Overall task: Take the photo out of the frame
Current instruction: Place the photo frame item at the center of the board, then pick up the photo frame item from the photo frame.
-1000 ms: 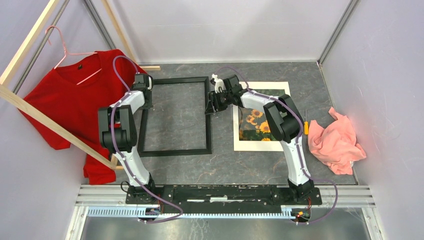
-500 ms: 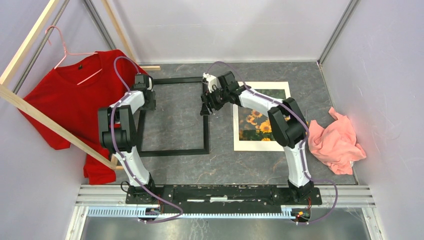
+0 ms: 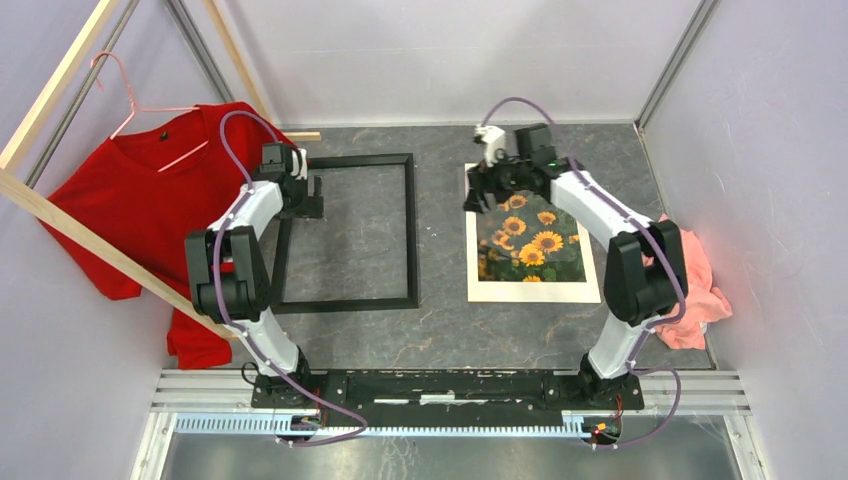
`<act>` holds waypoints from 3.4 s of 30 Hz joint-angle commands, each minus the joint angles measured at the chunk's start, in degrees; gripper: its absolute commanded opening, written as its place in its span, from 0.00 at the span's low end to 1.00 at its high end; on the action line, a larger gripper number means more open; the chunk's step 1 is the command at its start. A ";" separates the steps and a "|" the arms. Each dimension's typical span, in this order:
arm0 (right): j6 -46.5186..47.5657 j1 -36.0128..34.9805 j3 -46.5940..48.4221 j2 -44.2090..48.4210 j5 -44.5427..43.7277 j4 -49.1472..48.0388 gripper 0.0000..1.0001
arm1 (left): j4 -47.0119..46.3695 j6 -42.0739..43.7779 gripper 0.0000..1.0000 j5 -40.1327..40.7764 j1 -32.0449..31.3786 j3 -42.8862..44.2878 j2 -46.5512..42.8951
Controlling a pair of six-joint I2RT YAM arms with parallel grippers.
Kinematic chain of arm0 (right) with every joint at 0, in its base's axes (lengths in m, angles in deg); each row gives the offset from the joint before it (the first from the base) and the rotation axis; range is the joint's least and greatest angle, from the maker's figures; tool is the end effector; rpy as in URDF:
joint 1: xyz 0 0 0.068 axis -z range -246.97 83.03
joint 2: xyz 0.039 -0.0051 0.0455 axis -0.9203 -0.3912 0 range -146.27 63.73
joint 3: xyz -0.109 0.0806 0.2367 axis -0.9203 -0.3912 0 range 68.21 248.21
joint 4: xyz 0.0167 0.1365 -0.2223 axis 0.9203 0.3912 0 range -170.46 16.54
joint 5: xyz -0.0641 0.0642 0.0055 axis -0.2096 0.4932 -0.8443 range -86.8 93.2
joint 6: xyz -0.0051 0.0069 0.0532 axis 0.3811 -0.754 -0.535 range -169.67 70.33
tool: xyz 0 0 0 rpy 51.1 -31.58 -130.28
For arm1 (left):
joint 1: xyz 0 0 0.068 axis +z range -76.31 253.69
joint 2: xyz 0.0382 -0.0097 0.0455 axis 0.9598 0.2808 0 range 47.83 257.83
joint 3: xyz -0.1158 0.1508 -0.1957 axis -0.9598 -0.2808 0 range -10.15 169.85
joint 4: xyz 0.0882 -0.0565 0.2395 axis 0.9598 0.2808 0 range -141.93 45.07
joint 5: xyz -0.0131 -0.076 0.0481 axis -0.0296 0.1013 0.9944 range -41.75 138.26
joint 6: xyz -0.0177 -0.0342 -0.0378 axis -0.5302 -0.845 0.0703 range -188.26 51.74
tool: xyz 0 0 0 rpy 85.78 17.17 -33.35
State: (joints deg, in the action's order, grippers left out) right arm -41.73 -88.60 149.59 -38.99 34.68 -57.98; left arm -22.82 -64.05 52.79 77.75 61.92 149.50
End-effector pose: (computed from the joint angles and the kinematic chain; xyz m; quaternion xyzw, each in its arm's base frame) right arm 0.3681 0.1660 0.2655 -0.3288 0.8289 0.2928 0.3450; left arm 0.3718 0.0292 0.2097 -0.0094 0.9622 0.0574 0.2661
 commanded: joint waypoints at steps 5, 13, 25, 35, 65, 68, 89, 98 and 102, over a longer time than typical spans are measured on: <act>4.76 17.36 -7.96 5.47 5.17 4.19 0.87 | 3.32 0.06 1.00 -12.90 -0.87 -0.20 -10.41; -0.01 31.18 -13.27 6.77 6.69 0.19 0.87 | 5.13 4.26 1.00 -14.72 -11.80 -1.74 -16.86; 1.21 39.46 -15.13 4.19 2.76 0.38 0.83 | 0.26 -5.90 1.00 -33.29 -29.95 8.26 -9.48; 9.20 45.37 -17.98 6.14 1.77 8.34 0.82 | -8.55 -23.11 1.00 -34.76 -37.90 23.17 11.76; 3.53 47.31 -28.32 5.70 9.66 -5.97 0.76 | -17.07 -40.40 1.00 -23.79 -36.46 21.36 29.66; 2.95 47.29 -28.46 4.27 8.67 -6.21 0.76 | -18.10 -41.09 1.00 -24.52 -36.67 20.57 30.18; 2.29 47.27 -27.65 -0.40 10.18 -5.43 0.76 | -23.80 -44.55 1.00 -29.09 -37.41 17.30 31.76; 3.13 46.79 -26.94 -2.30 9.76 -3.92 0.76 | -31.74 -48.15 1.00 -35.00 -37.13 14.75 31.00; 3.47 46.79 -26.63 -2.99 9.21 -3.62 0.76 | -35.98 -50.44 1.00 -37.82 -36.52 13.33 30.41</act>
State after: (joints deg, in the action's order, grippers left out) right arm -39.41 -41.30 123.34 -38.57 47.58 -64.52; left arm -58.21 -110.34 19.37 41.95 78.42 177.50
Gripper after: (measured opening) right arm 0.759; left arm 0.996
